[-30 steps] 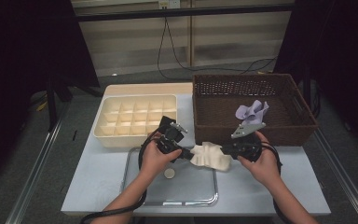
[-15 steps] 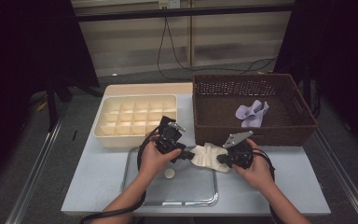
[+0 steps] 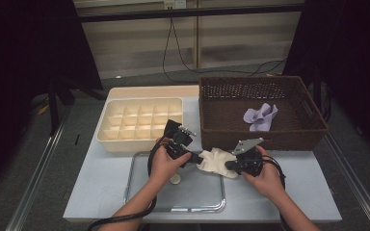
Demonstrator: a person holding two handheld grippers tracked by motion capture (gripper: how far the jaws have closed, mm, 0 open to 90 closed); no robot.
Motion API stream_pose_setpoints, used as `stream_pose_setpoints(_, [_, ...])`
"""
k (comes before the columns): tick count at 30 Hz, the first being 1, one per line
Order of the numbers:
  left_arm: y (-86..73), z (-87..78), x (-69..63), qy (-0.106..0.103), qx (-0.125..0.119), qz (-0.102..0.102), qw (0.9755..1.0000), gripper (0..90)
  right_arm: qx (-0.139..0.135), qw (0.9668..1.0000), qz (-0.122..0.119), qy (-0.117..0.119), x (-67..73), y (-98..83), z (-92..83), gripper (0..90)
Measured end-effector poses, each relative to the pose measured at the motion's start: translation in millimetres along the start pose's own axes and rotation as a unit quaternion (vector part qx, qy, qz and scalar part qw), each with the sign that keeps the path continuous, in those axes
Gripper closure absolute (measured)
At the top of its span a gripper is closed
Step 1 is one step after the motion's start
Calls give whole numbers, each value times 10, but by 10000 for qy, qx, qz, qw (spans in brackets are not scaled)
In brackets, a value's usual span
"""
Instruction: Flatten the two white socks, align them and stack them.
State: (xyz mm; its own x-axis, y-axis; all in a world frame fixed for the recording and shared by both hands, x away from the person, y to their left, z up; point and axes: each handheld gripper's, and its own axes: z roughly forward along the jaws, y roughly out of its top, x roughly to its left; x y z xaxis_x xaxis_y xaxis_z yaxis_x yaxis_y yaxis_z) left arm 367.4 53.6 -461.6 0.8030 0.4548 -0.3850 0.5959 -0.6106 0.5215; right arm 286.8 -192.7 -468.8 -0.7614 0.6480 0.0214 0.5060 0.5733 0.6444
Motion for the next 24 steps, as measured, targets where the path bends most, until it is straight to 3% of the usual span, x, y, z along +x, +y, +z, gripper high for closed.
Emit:
stream_pose_setpoints(4, [25, 9, -65, -37, 123, 82, 9999, 833, 18, 10000, -9, 1, 1, -27, -29, 898])
stream_pose_setpoints(9, [39, 53, -138, -217, 91, -23, 9997, 837, 25, 10000, 59, 36, -10, -130, -112, 900])
stream_pose_setpoints(15, [73, 50, -170, -143, 129, 21, 9998, 837, -80, 9996, 259, -87, -39, -189, -236, 875])
stream_pose_setpoints(21, [73, 39, -170, -183, 128, 25, 9997, 837, -298, 9969, 577, -454, -157, -180, -370, 718])
stream_pose_setpoints(24, [65, 43, -170, -186, 144, 29, 9997, 837, -270, 9946, 882, -464, -238, -215, -338, 604])
